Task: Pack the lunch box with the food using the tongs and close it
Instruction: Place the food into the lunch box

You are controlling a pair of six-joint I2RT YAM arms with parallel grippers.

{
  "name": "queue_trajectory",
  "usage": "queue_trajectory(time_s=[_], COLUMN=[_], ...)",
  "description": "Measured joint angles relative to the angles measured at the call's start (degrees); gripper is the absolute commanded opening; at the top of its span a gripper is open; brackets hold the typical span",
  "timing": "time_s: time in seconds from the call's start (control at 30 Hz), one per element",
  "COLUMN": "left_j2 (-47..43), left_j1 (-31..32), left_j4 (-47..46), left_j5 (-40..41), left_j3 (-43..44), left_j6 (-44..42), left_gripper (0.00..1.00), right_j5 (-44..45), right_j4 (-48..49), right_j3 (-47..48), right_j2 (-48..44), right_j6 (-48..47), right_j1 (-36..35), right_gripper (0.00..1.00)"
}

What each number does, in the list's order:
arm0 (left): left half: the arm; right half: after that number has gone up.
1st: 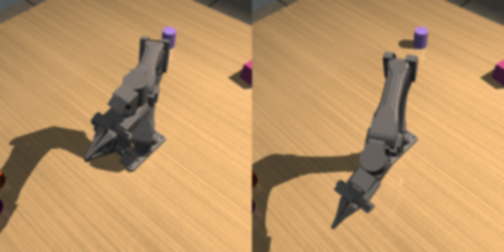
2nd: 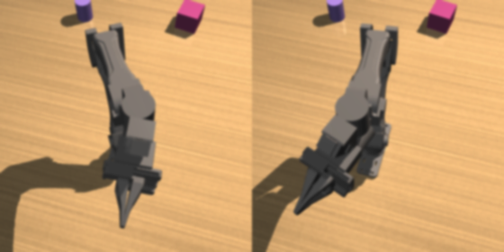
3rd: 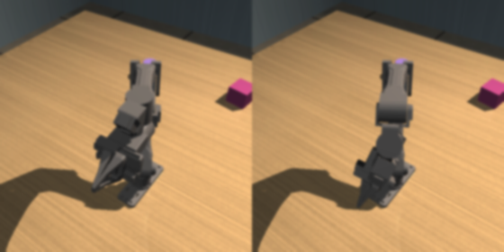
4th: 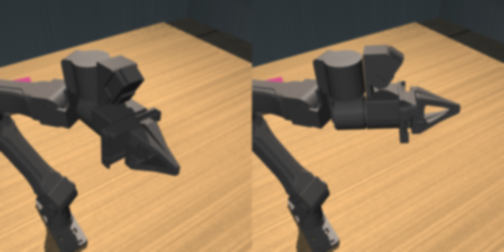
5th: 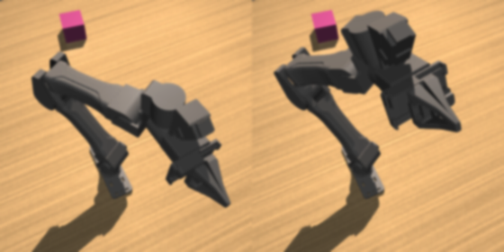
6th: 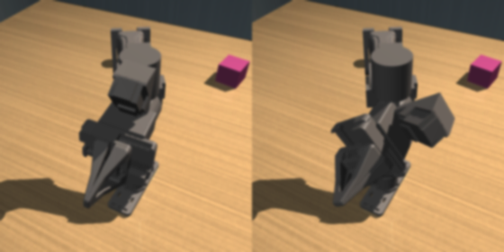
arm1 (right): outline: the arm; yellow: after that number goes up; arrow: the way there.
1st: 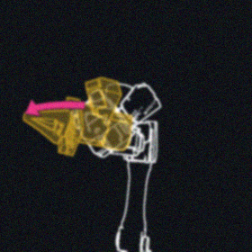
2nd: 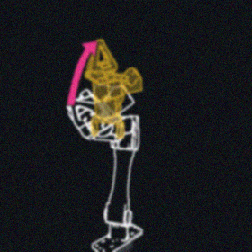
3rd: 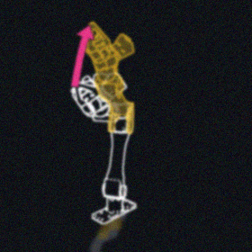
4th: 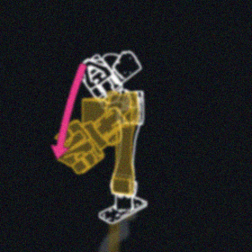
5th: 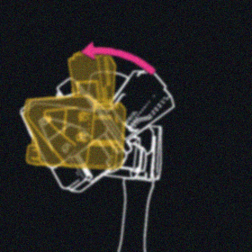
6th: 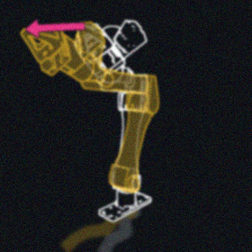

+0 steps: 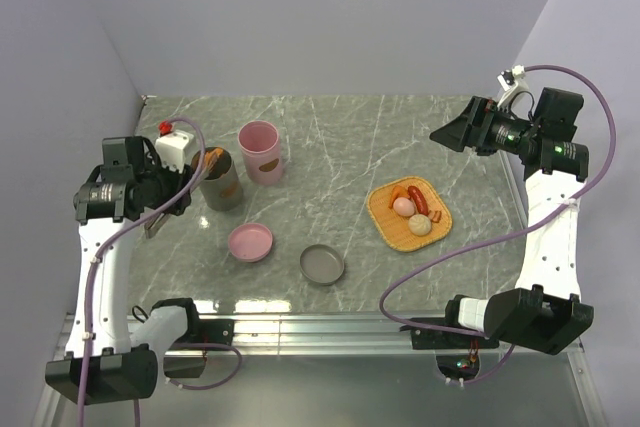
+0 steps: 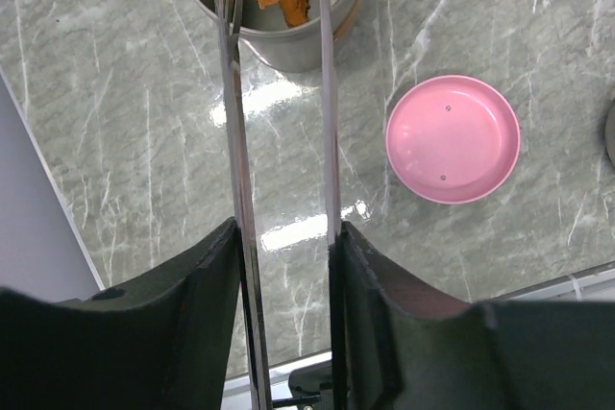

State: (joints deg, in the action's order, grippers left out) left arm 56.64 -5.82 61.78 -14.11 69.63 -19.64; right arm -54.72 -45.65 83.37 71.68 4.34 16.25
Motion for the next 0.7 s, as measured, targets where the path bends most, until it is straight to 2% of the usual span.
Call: queue_trajectory(time_s=[0.2, 0.37, 0.7], left_j2=[1.4, 2.8, 9.3], left_j1=[-0.1, -0.1, 1.1], left_j4=[0.1, 0.3, 2.6], left_j5=[-0.3, -1.1, -11.0], left_j3=[0.4, 2.5, 17.9], left_j6=[-0.2, -0.4, -2.9], left_gripper=[0.57, 0.57, 0.61], right_j5=[0.0, 0.0, 0.0], right_j4=[-0.1, -0.1, -0.5], right_j3=[0.0, 0.0, 0.7], right_j2=[0.0, 0.0, 0.1], right_j6=[0.0, 0.0, 0.0], right_j1=[0.0, 0.0, 0.0], right_gripper=[1.0, 1.0, 1.0])
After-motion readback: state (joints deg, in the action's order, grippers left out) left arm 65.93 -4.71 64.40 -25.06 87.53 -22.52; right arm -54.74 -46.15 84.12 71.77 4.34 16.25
